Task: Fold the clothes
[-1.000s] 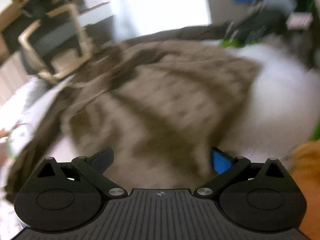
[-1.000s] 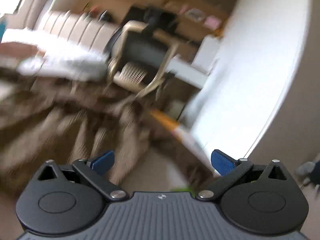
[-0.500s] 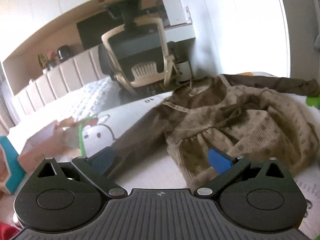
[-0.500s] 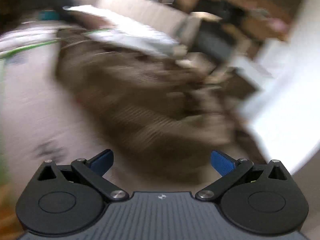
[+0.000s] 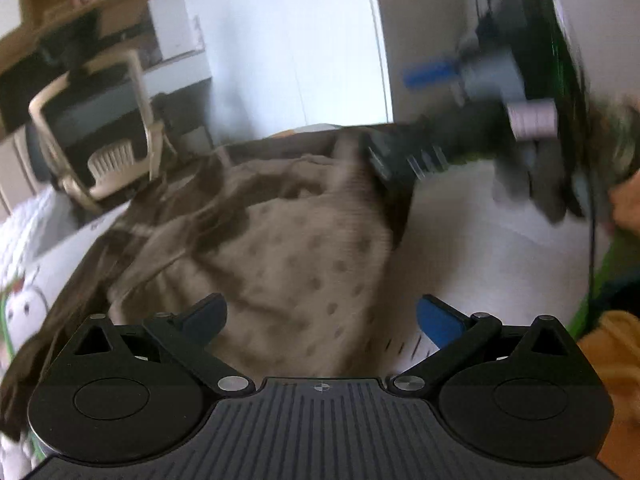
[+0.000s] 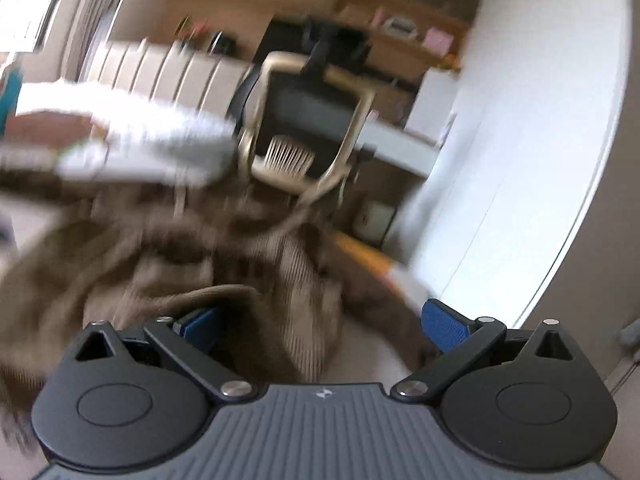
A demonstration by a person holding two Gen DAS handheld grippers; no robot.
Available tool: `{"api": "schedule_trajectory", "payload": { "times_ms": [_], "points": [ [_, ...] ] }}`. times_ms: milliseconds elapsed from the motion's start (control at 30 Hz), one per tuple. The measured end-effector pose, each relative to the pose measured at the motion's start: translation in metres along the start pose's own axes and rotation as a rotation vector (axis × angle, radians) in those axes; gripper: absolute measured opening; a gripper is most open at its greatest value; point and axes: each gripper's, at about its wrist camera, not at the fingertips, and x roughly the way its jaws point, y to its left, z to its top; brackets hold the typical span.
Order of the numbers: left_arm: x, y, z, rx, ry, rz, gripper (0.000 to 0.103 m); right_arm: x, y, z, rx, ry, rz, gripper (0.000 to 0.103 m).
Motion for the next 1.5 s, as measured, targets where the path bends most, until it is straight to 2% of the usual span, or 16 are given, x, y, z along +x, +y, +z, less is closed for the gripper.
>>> {"api": "schedule_trajectory", "payload": {
  "times_ms": [67, 200, 267, 333, 367, 433, 533, 600, 667, 833, 967, 1067, 1167, 1300, 1400, 1500],
  "points": [
    [0.021, -0.015, 0.003, 0.034, 0.020, 0.037, 0.103, -0.004, -0.008, 0.010, 0.022, -0.037, -0.026, 0.103],
    [0.037, -0.013, -0.008, 0.102, 0.040, 0.230, 0.103, -0.013, -0.014, 0.003, -0.002, -0.032, -0.026, 0.103],
    [0.031, 0.001, -0.017, 0.111, 0.038, 0.329, 0.103, -0.019, -0.012, -0.011, -0.029, -0.002, 0.052, 0.103],
    [0.022, 0.019, -0.024, 0.096, 0.041, 0.408, 0.103, -0.029, -0.007, -0.027, -0.070, 0.048, 0.174, 0.103],
    [0.018, 0.030, -0.024, 0.060, 0.041, 0.425, 0.103, -0.032, -0.001, -0.036, -0.096, 0.075, 0.217, 0.103],
    [0.009, 0.051, -0.024, -0.012, 0.039, 0.458, 0.103, -0.028, 0.011, -0.047, -0.130, 0.113, 0.231, 0.103],
    [0.005, 0.061, -0.017, -0.082, 0.027, 0.446, 0.103, -0.017, 0.026, -0.058, -0.158, 0.157, 0.224, 0.103],
    [0.003, 0.068, -0.013, -0.129, 0.018, 0.438, 0.103, -0.007, 0.024, -0.054, -0.135, 0.134, 0.110, 0.103],
    [-0.001, 0.057, -0.017, -0.117, 0.028, 0.374, 0.103, 0.004, 0.017, -0.048, -0.081, 0.106, -0.002, 0.103],
    [0.001, 0.026, -0.042, -0.039, 0.087, 0.280, 0.103, 0.011, 0.009, -0.051, -0.064, 0.114, -0.049, 0.103],
    [0.002, 0.033, -0.055, -0.031, 0.119, 0.351, 0.103, 0.012, 0.007, -0.057, -0.082, 0.117, -0.080, 0.102],
    [-0.015, 0.056, -0.055, -0.071, 0.063, 0.509, 0.103, 0.004, -0.023, -0.047, 0.051, 0.076, -0.198, 0.102],
    [-0.025, 0.077, -0.060, -0.162, 0.057, 0.554, 0.103, 0.013, -0.030, -0.054, 0.010, 0.155, -0.170, 0.103],
    [-0.012, 0.071, -0.077, -0.182, 0.136, 0.448, 0.103, 0.026, -0.006, -0.069, -0.093, 0.239, -0.074, 0.103],
    [-0.010, 0.061, -0.076, -0.138, 0.130, 0.419, 0.103, 0.023, 0.007, -0.062, -0.133, 0.201, -0.013, 0.103],
    [-0.016, 0.067, -0.072, -0.152, 0.108, 0.450, 0.103, 0.020, 0.015, -0.050, -0.174, 0.146, 0.020, 0.103]
  ]
}}
